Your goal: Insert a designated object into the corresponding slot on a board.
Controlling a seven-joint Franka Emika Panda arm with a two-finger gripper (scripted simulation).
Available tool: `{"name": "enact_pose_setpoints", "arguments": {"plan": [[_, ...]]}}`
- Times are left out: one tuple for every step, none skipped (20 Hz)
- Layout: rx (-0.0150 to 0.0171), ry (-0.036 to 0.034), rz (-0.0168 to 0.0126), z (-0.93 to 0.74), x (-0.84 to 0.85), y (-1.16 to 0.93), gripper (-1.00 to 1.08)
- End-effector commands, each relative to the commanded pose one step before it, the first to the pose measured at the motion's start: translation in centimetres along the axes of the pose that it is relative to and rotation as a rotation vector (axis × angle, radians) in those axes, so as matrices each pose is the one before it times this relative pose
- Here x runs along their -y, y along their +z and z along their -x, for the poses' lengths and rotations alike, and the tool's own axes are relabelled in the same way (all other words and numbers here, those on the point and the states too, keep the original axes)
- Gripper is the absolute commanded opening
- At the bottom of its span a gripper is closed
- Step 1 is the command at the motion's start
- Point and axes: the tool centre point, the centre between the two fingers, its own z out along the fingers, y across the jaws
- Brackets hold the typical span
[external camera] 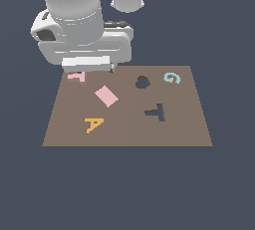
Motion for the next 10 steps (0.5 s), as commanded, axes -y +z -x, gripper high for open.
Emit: {"name": "enact_pose_setpoints", "arguments": {"plan": [[0.00361,-0.02401,-0.00045,1.22,-1.791,1.48,1.0],[0.00129,-0.00925,-0.00022,0.438,-0.673,0.56,1.0],[0.00123,-0.00878,-0.00021,0.411,-0.636,0.531,1.0],[0.00115,-0.00823,-0.00021,0.383,-0.6,0.5,1.0],[0.00107,-0.0077,-0.0002,0.355,-0.566,0.47,1.0],[0.001,-0.0072,-0.00019,0.326,-0.53,0.439,1.0],[0.00093,-0.00673,-0.00018,0.3,-0.494,0.41,1.0],[0.00086,-0.00619,-0.00017,0.277,-0.463,0.381,1.0],[0.00079,-0.00572,-0.00016,0.252,-0.426,0.351,1.0],[0.00072,-0.00523,-0.00015,0.228,-0.39,0.321,1.0]]}}
